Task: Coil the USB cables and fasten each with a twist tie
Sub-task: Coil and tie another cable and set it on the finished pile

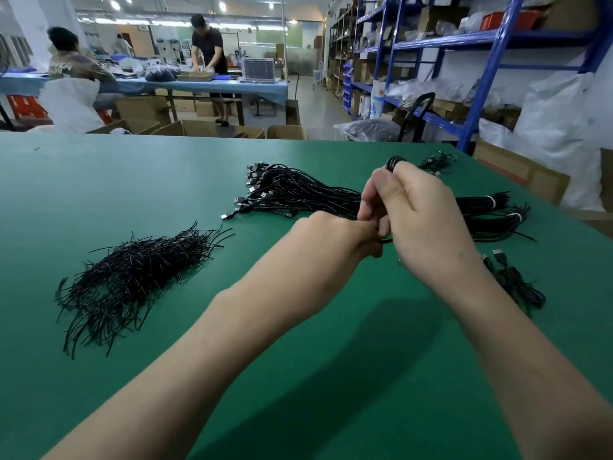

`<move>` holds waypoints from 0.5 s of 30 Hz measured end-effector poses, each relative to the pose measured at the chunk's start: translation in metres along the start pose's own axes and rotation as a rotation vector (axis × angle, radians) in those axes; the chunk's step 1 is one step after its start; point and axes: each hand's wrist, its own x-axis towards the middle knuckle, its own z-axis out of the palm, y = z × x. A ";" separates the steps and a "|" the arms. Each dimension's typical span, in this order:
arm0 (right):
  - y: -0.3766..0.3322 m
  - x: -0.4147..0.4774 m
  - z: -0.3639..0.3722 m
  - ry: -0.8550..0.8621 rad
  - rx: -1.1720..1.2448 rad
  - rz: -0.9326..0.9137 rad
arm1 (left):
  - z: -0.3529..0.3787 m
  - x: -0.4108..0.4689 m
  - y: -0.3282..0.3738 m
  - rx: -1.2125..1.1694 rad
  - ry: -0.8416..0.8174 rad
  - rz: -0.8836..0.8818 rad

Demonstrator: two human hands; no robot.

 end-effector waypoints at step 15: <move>0.001 -0.006 -0.002 -0.392 -0.243 -0.042 | -0.033 -0.009 -0.028 0.128 0.292 -0.125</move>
